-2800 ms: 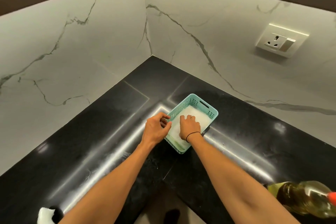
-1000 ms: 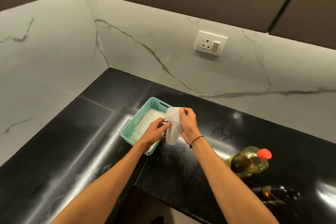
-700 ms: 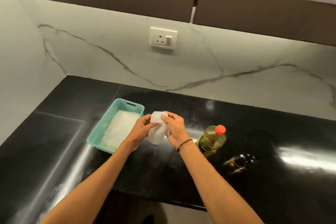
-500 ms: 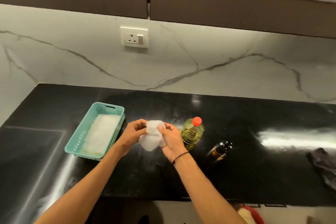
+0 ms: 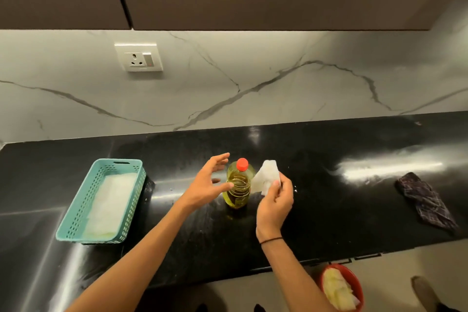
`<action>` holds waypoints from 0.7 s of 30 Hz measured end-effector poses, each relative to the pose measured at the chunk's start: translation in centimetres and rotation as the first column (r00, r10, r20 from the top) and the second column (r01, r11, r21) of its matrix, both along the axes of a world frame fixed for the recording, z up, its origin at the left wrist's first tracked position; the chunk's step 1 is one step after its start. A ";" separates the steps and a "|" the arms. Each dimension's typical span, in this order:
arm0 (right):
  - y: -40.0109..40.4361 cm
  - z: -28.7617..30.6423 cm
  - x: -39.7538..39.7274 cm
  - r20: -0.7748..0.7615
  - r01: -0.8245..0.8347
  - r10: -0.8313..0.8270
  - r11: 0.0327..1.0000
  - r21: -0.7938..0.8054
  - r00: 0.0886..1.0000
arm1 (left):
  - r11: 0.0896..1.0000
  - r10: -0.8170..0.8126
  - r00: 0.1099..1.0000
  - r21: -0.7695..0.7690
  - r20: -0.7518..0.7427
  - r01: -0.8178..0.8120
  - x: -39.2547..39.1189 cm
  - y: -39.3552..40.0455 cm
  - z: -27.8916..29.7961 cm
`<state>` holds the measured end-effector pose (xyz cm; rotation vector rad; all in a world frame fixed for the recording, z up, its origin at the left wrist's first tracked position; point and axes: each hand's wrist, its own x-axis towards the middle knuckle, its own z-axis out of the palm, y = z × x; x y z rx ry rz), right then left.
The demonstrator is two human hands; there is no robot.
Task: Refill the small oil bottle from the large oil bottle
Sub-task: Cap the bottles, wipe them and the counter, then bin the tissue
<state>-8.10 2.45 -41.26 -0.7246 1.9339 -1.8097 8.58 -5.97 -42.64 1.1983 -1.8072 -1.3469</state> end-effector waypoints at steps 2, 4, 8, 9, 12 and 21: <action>-0.9 -0.9 0.6 -0.095 -0.052 0.051 0.999 -0.012 0.994 | 0.997 -0.033 0.998 -0.068 0.046 0.036 -1.5 -0.1 0.1; -1.5 -2.2 1.7 -0.139 -0.151 0.146 0.988 -0.020 0.979 | 0.987 -0.037 0.997 -0.157 0.063 0.046 -2.6 -0.2 0.5; -2.3 -3.5 3.7 -0.238 -0.377 0.366 0.926 -0.001 0.900 | 0.958 0.013 0.999 -0.286 0.036 -0.002 -3.3 -0.6 0.9; -2.6 -3.7 3.8 -0.265 -0.412 0.402 0.911 0.017 0.877 | 0.957 0.032 0.999 -0.290 0.032 -0.021 -3.2 -0.8 0.9; -3.4 -3.9 3.1 -0.314 -0.489 0.487 0.869 0.077 0.815 | 0.951 0.063 0.997 -0.307 0.051 -0.044 -2.6 -1.2 0.9; -2.8 -6.1 1.4 -0.484 -0.451 0.519 0.854 0.259 0.705 | 0.943 0.103 0.987 -0.328 0.119 -0.059 -3.2 -0.5 0.7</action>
